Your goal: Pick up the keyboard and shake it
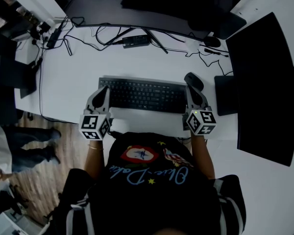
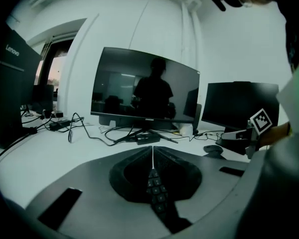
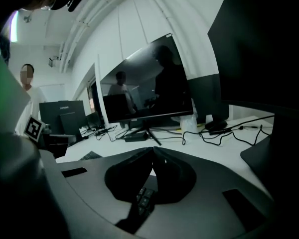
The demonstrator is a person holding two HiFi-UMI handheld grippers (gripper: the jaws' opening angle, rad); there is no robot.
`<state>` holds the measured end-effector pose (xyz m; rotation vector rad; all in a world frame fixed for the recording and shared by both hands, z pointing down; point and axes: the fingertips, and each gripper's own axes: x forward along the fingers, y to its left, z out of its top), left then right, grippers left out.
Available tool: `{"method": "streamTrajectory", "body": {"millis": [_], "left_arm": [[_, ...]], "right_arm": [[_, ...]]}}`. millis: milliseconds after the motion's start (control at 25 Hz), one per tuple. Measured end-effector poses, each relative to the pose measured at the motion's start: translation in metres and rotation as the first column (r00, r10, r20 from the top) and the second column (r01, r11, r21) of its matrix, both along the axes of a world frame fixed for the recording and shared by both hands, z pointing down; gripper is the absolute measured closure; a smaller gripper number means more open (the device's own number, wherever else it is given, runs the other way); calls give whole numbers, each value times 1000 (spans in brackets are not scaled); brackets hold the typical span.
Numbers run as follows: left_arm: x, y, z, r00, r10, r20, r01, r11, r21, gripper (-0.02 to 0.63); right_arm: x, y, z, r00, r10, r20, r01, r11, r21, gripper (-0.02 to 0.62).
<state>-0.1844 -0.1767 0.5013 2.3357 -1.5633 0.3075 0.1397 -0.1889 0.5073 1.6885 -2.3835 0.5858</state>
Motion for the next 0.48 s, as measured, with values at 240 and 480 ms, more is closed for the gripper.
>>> {"method": "streamTrajectory", "body": {"millis": [240,480], "left_arm": [[40,4,-35,995,95,-7,-94,991,91,600],[54,7,-62,993,114,-36,-108,984,141,600]], "right_arm": [[-11,9,-33,999,-10,37,6,996,93,595],[-19,16,-65,998,-25,58,14,984,180,595]]}}
